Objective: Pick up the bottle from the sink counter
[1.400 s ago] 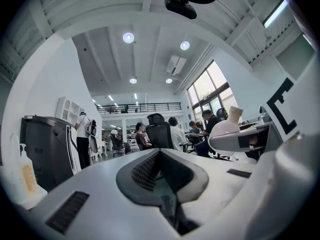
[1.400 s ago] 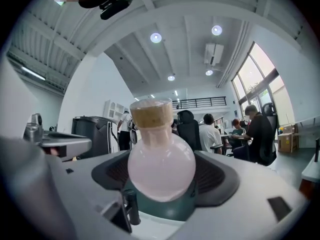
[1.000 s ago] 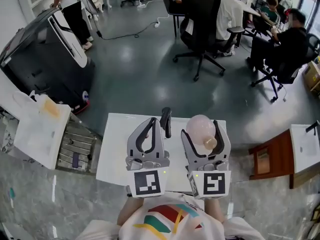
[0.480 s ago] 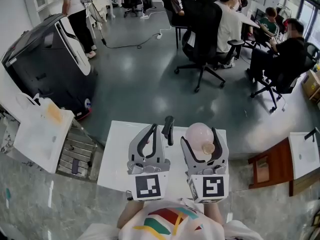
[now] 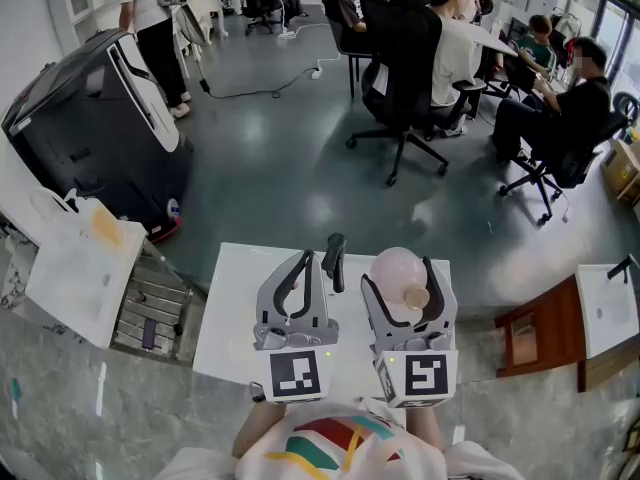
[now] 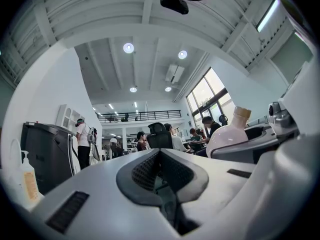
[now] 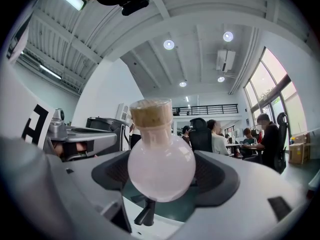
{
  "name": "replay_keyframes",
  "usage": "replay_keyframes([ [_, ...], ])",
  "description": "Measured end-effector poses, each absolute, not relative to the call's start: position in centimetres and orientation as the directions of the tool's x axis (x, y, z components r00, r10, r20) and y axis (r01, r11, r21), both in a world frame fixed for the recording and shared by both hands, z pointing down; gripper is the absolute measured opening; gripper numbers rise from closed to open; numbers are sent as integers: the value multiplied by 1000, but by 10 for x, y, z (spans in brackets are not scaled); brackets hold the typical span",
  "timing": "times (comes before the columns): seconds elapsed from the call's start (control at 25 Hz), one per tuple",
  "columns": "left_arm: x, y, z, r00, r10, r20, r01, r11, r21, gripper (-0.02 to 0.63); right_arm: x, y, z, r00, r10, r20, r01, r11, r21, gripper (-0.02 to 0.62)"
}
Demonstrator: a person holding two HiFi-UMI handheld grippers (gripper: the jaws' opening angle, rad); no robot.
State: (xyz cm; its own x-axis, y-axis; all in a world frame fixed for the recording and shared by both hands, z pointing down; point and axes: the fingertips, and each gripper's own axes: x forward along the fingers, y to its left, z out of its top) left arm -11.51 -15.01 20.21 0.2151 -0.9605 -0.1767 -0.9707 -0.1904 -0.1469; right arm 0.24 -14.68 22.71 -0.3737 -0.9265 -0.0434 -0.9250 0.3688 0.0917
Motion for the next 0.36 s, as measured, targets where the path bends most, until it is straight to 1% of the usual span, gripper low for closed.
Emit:
replay_keyframes([
  [0.36, -122, -151, 204, 203, -964, -171, -974, -180, -138, 18, -1, -147, 228, -374, -927, -41, -925, 370, 82, 383],
])
